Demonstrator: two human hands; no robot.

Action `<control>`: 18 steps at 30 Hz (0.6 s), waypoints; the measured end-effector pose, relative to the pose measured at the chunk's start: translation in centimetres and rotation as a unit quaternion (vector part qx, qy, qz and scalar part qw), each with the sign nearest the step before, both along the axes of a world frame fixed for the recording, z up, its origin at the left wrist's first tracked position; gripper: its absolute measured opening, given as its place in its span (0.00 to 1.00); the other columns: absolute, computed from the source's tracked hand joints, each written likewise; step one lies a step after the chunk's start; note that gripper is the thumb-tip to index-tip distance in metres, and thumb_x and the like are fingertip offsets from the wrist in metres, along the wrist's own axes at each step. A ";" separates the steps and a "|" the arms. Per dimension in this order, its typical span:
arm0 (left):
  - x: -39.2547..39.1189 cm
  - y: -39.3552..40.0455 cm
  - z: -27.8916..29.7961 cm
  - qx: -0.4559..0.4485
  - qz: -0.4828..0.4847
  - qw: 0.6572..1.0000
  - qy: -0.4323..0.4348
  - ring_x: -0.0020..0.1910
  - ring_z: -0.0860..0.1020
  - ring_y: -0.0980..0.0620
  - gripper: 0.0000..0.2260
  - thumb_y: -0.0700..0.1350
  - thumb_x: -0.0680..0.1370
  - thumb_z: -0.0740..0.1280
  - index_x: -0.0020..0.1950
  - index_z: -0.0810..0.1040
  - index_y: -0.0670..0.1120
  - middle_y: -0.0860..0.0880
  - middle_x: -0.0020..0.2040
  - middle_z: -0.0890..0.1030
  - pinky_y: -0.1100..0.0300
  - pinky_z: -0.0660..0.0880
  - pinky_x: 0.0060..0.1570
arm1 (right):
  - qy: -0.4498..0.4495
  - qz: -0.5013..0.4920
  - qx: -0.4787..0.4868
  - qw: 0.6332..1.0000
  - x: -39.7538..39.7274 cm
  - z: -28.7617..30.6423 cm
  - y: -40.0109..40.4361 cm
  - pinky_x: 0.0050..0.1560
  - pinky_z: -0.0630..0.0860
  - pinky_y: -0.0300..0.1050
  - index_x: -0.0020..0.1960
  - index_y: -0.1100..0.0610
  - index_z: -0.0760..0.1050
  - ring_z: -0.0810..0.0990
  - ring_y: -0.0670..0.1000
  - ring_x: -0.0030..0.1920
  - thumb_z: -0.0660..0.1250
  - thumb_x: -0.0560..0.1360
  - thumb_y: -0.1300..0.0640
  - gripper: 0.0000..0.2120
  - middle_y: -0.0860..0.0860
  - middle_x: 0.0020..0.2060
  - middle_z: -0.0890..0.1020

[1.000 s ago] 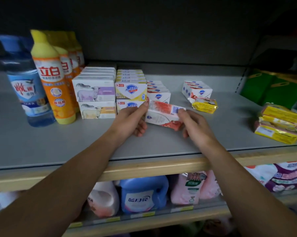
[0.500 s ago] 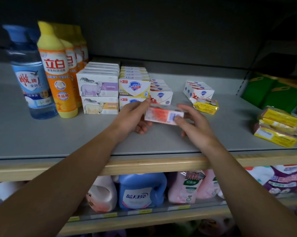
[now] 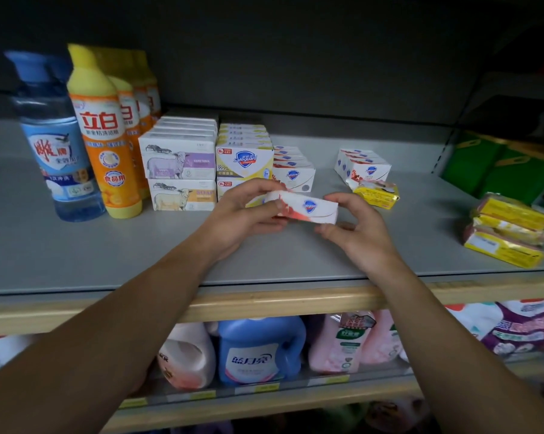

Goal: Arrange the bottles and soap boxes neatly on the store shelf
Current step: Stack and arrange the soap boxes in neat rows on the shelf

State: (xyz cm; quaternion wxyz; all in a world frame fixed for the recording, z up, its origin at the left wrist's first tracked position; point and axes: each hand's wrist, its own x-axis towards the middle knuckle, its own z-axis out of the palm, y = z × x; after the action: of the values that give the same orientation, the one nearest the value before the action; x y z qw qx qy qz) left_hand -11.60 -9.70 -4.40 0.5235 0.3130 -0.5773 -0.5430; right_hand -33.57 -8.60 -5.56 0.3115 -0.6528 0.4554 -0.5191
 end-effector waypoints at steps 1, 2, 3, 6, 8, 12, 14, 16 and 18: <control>0.0 -0.1 -0.1 -0.009 0.007 1.000 0.000 0.56 0.81 0.41 0.07 0.35 0.75 0.70 0.51 0.80 0.43 0.45 0.60 0.79 0.47 0.80 0.52 | 0.003 0.007 -0.003 1.000 0.0 0.0 0.1 0.46 0.80 0.39 0.51 0.41 0.76 0.83 0.44 0.43 0.73 0.70 0.67 0.22 0.34 0.54 0.81; -0.1 -0.2 -0.3 -0.016 0.014 1.000 -0.004 0.58 0.80 0.42 0.08 0.32 0.75 0.69 0.49 0.81 0.43 0.46 0.58 0.79 0.46 0.79 0.53 | -0.008 0.021 -0.003 1.000 0.1 -0.1 0.1 0.45 0.79 0.38 0.51 0.42 0.76 0.84 0.44 0.44 0.72 0.70 0.68 0.22 0.33 0.55 0.80; -0.1 -0.3 -0.4 -0.021 0.016 1.000 -0.013 0.59 0.79 0.42 0.09 0.30 0.74 0.69 0.47 0.81 0.43 0.46 0.58 0.80 0.47 0.79 0.53 | -0.020 0.033 -0.003 0.999 0.2 -0.1 0.1 0.45 0.78 0.37 0.51 0.45 0.76 0.85 0.45 0.45 0.72 0.70 0.70 0.21 0.33 0.56 0.79; -0.1 -0.6 -0.6 -0.026 0.012 0.999 -0.035 0.56 0.80 0.42 0.12 0.29 0.71 0.71 0.44 0.82 0.46 0.45 0.57 0.80 0.52 0.79 0.50 | -0.036 0.049 -0.011 0.998 0.3 -0.1 0.2 0.45 0.76 0.34 0.51 0.51 0.76 0.85 0.47 0.47 0.69 0.70 0.74 0.20 0.35 0.59 0.78; -0.1 -0.6 -0.6 -0.019 0.012 0.999 -0.028 0.57 0.80 0.42 0.12 0.33 0.67 0.73 0.43 0.84 0.49 0.45 0.58 0.81 0.50 0.78 0.54 | -0.025 0.050 -0.020 0.998 0.3 0.0 0.1 0.44 0.75 0.33 0.53 0.52 0.76 0.85 0.47 0.47 0.68 0.69 0.75 0.21 0.35 0.59 0.78; -0.2 -0.7 -0.8 0.003 0.012 0.999 -0.030 0.63 0.76 0.39 0.16 0.36 0.64 0.74 0.50 0.83 0.47 0.39 0.63 0.79 0.44 0.73 0.64 | 0.038 0.024 -0.052 0.998 0.5 -0.2 0.0 0.49 0.78 0.40 0.55 0.48 0.75 0.81 0.48 0.56 0.68 0.68 0.75 0.26 0.44 0.60 0.75; -0.2 -0.5 -0.8 0.001 0.001 0.999 -0.053 0.62 0.77 0.39 0.22 0.36 0.63 0.76 0.55 0.81 0.46 0.39 0.63 0.78 0.45 0.74 0.63 | 0.105 -0.015 -0.088 0.990 0.5 -0.2 -0.1 0.53 0.77 0.41 0.56 0.47 0.73 0.77 0.46 0.58 0.71 0.68 0.71 0.25 0.48 0.58 0.75; -0.4 -0.2 -0.7 0.010 -0.007 0.999 -0.048 0.53 0.82 0.40 0.22 0.39 0.65 0.78 0.59 0.79 0.45 0.39 0.60 0.80 0.50 0.79 0.53 | 0.115 -0.049 -0.096 0.988 0.3 -0.2 -0.1 0.50 0.74 0.37 0.57 0.46 0.72 0.76 0.42 0.52 0.73 0.69 0.66 0.23 0.48 0.56 0.76; -0.7 0.1 -0.5 0.015 0.024 0.998 -0.062 0.43 0.84 0.43 0.17 0.45 0.71 0.74 0.59 0.78 0.46 0.42 0.56 0.82 0.54 0.81 0.43 | 0.088 -0.072 -0.089 0.990 0.1 -0.2 -0.3 0.42 0.72 0.31 0.58 0.45 0.71 0.76 0.38 0.41 0.74 0.71 0.63 0.22 0.45 0.53 0.79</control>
State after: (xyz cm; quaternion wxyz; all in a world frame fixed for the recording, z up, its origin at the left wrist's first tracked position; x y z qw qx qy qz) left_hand -12.33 -9.61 -4.85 0.4953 0.3676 -0.5924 -0.5182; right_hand -33.43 -8.86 -5.81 0.1728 -0.6862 0.4793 -0.5192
